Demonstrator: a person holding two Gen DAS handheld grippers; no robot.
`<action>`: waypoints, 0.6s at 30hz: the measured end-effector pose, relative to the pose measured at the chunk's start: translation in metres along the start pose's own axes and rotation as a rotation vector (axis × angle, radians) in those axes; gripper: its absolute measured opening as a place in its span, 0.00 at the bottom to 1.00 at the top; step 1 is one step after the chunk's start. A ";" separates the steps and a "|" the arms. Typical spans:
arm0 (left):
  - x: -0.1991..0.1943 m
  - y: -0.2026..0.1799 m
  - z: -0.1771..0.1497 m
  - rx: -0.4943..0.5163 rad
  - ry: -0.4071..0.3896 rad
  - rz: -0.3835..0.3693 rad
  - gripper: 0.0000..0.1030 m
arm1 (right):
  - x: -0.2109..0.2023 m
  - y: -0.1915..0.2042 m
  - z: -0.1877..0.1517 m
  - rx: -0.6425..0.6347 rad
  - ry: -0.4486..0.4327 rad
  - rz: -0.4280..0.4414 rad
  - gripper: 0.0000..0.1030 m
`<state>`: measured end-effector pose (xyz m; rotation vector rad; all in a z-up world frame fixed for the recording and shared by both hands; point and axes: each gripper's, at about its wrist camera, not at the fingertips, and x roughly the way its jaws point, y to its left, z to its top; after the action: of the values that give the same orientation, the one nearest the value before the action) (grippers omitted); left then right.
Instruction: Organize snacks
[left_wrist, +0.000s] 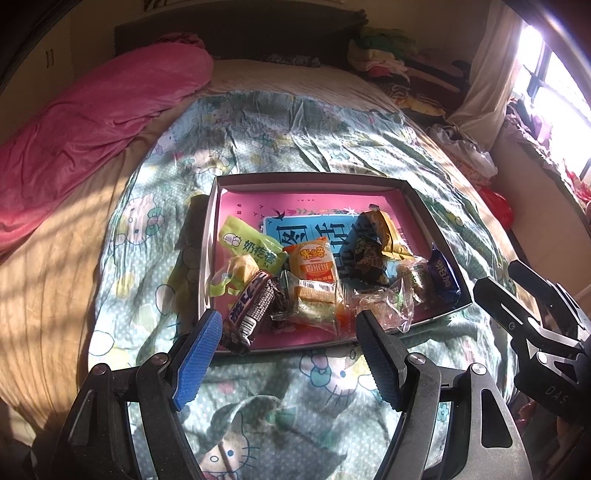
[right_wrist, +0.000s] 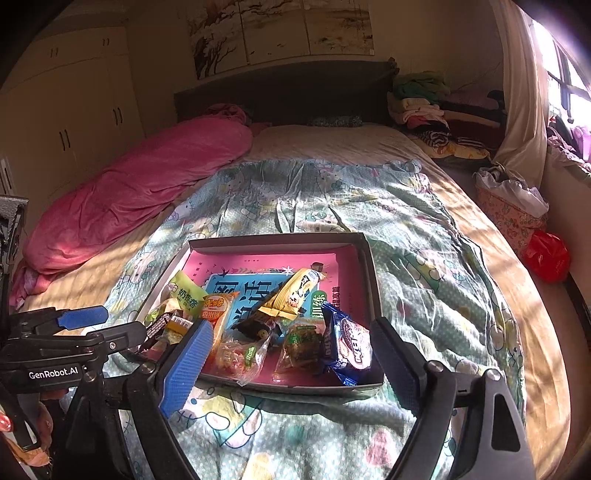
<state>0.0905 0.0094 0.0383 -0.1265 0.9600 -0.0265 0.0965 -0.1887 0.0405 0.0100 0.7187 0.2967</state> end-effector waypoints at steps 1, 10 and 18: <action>-0.001 0.000 -0.001 0.000 0.000 0.000 0.74 | -0.001 0.000 -0.001 -0.002 0.000 0.000 0.84; -0.005 -0.002 -0.003 0.005 -0.001 -0.005 0.74 | -0.007 0.002 -0.003 -0.011 -0.002 -0.007 0.85; 0.000 -0.002 -0.010 0.017 0.020 -0.002 0.74 | -0.005 0.004 -0.007 -0.018 0.014 -0.006 0.85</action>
<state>0.0824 0.0059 0.0323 -0.1118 0.9790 -0.0373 0.0871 -0.1865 0.0390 -0.0109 0.7294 0.2981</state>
